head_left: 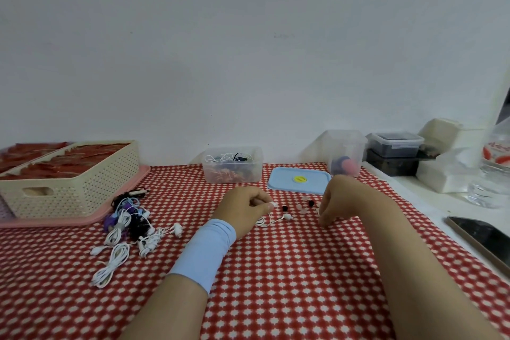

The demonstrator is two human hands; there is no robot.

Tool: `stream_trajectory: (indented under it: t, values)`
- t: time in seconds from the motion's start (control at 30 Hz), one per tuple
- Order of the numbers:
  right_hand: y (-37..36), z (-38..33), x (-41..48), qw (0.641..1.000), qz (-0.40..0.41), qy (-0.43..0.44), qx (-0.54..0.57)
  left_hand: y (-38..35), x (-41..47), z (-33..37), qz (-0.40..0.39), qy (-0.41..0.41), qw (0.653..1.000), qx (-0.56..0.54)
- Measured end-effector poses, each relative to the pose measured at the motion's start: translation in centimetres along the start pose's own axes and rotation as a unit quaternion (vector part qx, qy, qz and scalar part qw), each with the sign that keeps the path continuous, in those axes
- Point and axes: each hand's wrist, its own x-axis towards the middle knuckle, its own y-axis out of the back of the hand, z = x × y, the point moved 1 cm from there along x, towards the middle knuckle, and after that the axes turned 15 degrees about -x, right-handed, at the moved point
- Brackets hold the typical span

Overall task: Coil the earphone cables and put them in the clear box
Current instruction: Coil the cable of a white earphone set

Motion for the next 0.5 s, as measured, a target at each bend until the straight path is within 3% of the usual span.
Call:
stream_trajectory:
  t: [0.13, 0.23, 0.33, 0.5]
  values:
    - [0.1, -0.1, 0.0, 1.000, 0.019, 0.003, -0.017, 0.0, 0.0, 0.2, 0.005, 0.000, 1.000, -0.023]
    - [0.4, -1.0, -0.7, 0.992, 0.059, 0.069, 0.090, 0.0, 0.0, 0.2, 0.013, -0.002, 0.998, -0.053]
    - [0.6, -3.1, -1.9, 0.956, 0.065, 0.144, 0.249, 0.1, 0.1, 0.1, 0.023, 0.001, 0.995, -0.095]
    - [-0.3, -5.0, -2.0, 0.876, 0.000, 0.149, 0.459, 0.6, 0.0, 0.4, 0.031, 0.020, 0.978, -0.204]
